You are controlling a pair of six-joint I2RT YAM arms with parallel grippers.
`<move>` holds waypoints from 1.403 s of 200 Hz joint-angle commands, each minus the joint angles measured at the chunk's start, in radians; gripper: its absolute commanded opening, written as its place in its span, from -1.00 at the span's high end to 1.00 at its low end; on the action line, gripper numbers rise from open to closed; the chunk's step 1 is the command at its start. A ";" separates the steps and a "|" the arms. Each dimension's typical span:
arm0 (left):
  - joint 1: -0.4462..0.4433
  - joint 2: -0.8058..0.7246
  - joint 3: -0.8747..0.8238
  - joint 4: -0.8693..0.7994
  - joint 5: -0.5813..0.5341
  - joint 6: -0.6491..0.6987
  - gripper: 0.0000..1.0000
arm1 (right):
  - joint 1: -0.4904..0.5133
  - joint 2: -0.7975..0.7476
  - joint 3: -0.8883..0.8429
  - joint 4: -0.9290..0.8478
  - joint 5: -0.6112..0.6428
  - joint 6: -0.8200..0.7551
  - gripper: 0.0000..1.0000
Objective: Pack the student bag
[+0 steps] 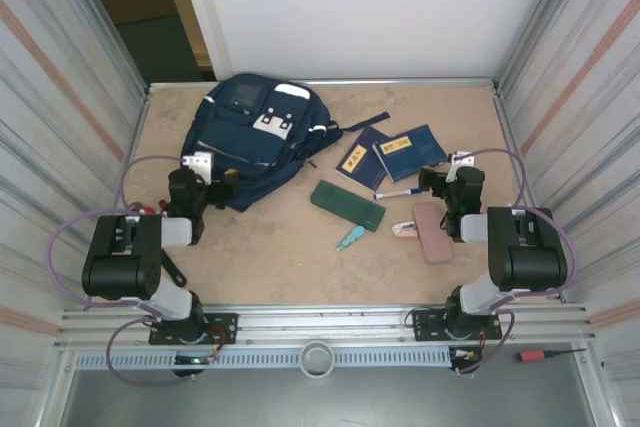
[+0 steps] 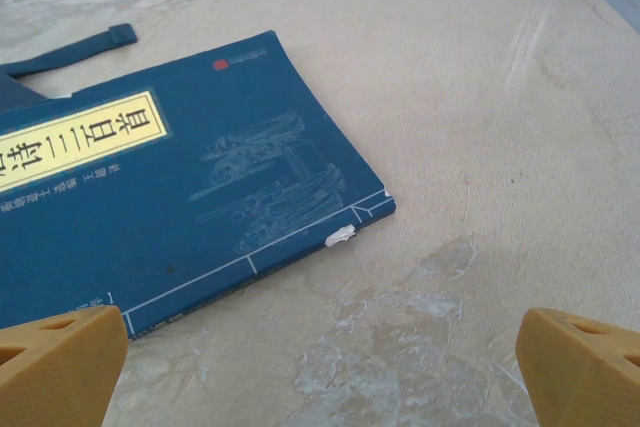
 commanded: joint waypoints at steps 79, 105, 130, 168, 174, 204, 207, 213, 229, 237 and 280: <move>0.004 -0.009 0.010 -0.001 0.019 -0.001 -0.97 | -0.003 -0.001 0.018 -0.007 -0.018 0.020 -0.97; 0.004 -0.007 0.010 -0.001 0.022 -0.001 -0.97 | -0.003 0.000 0.020 -0.007 -0.018 0.021 -0.97; 0.004 -0.009 0.009 0.000 0.021 -0.001 -0.98 | -0.003 0.000 0.020 -0.007 -0.018 0.020 -0.97; 0.004 -0.009 0.009 0.000 0.021 -0.001 -0.97 | -0.003 0.001 0.020 -0.007 -0.018 0.020 -0.97; 0.004 -0.009 0.009 -0.001 0.022 -0.001 -0.97 | -0.003 0.001 0.019 -0.007 -0.018 0.020 -0.97; 0.004 -0.010 0.008 0.001 0.021 -0.001 -0.97 | -0.003 0.000 0.019 -0.007 -0.018 0.020 -0.97; 0.004 -0.011 0.007 0.002 0.022 -0.001 -0.97 | -0.003 0.000 0.019 -0.007 -0.018 0.021 -0.97; 0.004 -0.012 0.005 0.004 0.022 -0.001 -0.97 | -0.003 -0.001 0.019 -0.007 -0.018 0.020 -0.97; 0.004 -0.042 -0.013 0.023 -0.019 -0.020 -0.97 | 0.004 -0.013 0.024 -0.022 -0.004 0.016 -0.97; 0.004 -0.088 -0.023 0.004 -0.063 -0.036 -0.97 | 0.023 -0.043 0.037 -0.071 0.031 0.006 -0.97; 0.074 -0.427 0.058 -0.478 -0.317 -0.349 -0.97 | 0.040 -0.311 0.063 -0.337 0.201 0.129 -0.97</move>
